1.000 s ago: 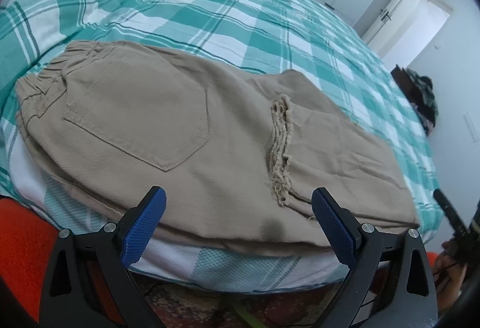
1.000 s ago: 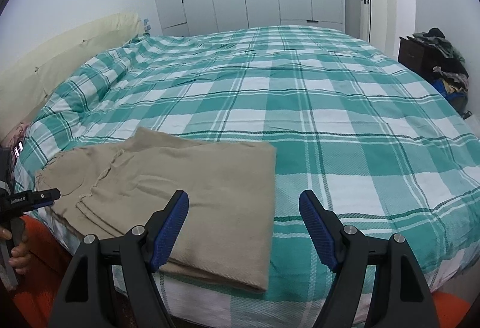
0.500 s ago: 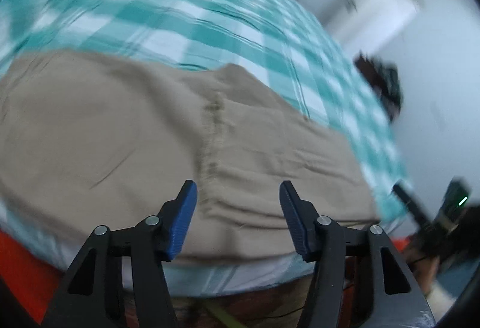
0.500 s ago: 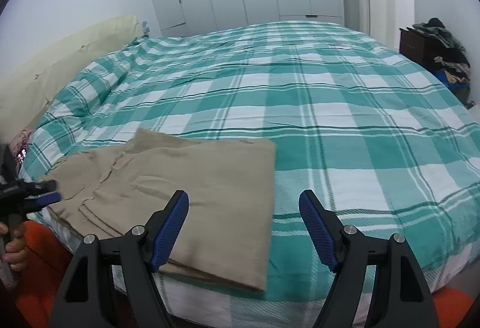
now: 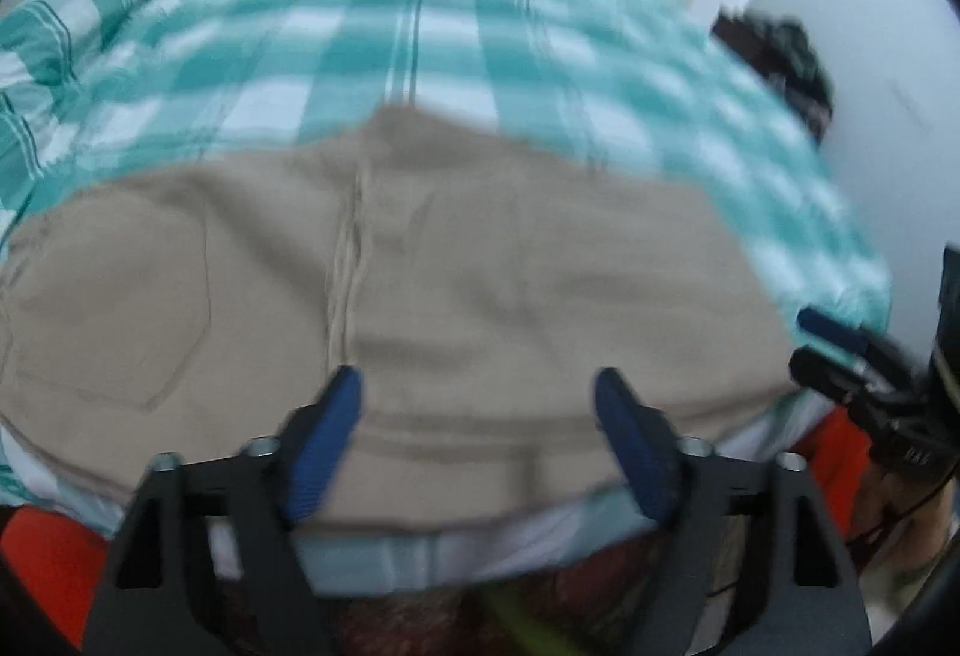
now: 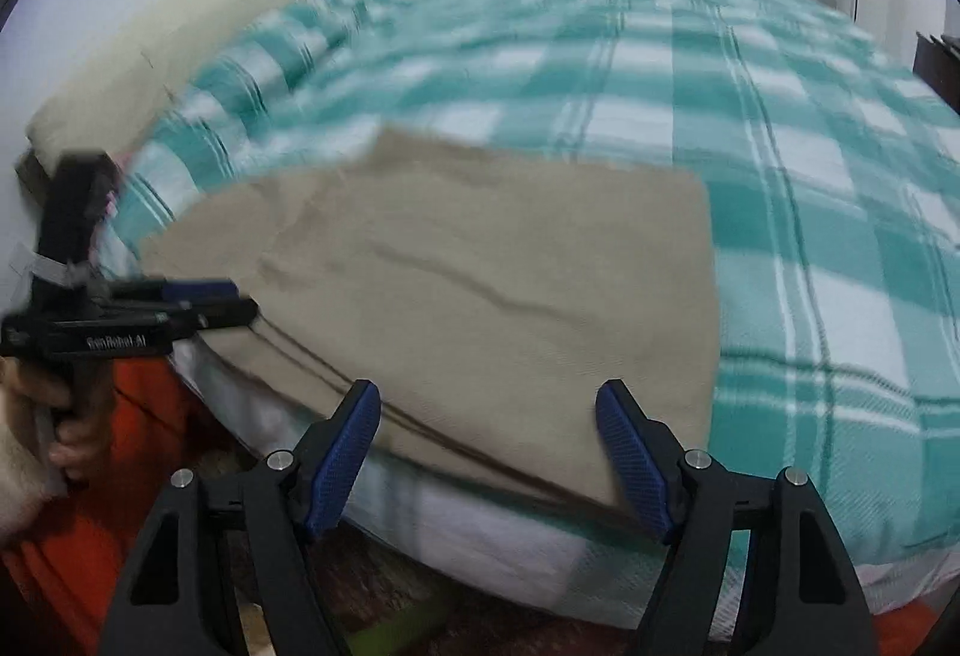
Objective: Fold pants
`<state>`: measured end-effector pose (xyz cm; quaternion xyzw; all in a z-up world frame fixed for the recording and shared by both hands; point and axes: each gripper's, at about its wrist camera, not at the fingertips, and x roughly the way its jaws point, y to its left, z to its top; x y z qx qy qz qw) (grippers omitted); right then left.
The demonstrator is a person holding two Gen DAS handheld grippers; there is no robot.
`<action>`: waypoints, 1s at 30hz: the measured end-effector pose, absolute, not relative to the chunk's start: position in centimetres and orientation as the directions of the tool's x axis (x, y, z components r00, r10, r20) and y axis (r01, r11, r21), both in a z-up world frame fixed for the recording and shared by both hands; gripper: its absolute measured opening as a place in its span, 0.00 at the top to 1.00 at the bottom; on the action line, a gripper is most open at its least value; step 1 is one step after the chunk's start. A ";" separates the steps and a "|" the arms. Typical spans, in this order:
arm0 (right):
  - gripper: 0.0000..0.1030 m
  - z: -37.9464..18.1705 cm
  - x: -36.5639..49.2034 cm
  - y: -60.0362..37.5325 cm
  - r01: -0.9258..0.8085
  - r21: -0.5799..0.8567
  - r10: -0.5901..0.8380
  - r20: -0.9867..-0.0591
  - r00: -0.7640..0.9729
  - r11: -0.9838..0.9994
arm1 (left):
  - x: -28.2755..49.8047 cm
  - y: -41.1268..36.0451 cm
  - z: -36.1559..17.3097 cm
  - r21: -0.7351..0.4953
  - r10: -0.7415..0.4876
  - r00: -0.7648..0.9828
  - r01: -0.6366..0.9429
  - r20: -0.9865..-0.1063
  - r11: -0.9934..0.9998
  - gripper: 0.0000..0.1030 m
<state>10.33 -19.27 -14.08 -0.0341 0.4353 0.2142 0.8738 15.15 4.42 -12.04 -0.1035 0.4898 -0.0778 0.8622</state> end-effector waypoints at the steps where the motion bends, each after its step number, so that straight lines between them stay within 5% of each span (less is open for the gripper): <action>1: 0.28 -13.1 10.5 -19.4 -0.382 0.134 0.347 -0.747 0.567 0.914 | 15.7 4.0 -11.8 -0.258 -0.239 0.517 0.037 -0.822 0.966 0.16; 6: 0.28 -14.6 12.3 -19.4 -0.355 0.123 0.312 -0.777 0.546 0.927 | 19.0 1.3 -14.3 -0.141 -0.155 0.471 0.065 -0.868 0.988 0.16; 8: 0.28 -17.1 13.1 -19.2 -0.346 0.113 0.276 -0.838 0.471 0.932 | 19.3 1.2 -16.7 -0.063 -0.075 0.375 0.044 -0.924 0.997 0.32; 11: 0.28 -17.7 12.5 -19.3 -0.350 0.097 0.270 -0.831 0.487 0.931 | 17.4 2.5 -17.9 -0.080 -0.073 0.327 -0.009 -0.942 0.997 0.37; 13: 0.28 -17.6 12.4 -19.0 -0.358 0.074 0.254 -0.836 0.487 0.931 | 17.0 2.7 -16.6 -0.102 -0.088 0.346 -0.021 -0.934 0.995 0.36; 18: 0.26 -17.7 12.1 -19.1 -0.348 0.074 0.250 -0.833 0.494 0.935 | 18.1 1.7 -12.8 -0.123 -0.111 0.487 0.006 -0.866 0.992 0.11; 22: 0.26 -17.9 12.3 -19.0 -0.350 0.067 0.245 -0.833 0.496 0.934 | 19.9 -0.1 -16.0 -0.034 -0.054 0.428 0.055 -0.902 0.998 0.12; 24: 0.26 -17.9 12.3 -19.1 -0.352 0.068 0.248 -0.831 0.498 0.933 | 19.9 -0.3 -18.5 0.037 0.015 0.331 0.060 -0.944 0.998 0.25; 30: 0.26 -18.2 12.0 -18.8 -0.363 0.048 0.239 -0.831 0.502 0.930 | 16.8 1.8 -17.2 0.057 0.033 0.307 0.070 -0.951 0.996 0.25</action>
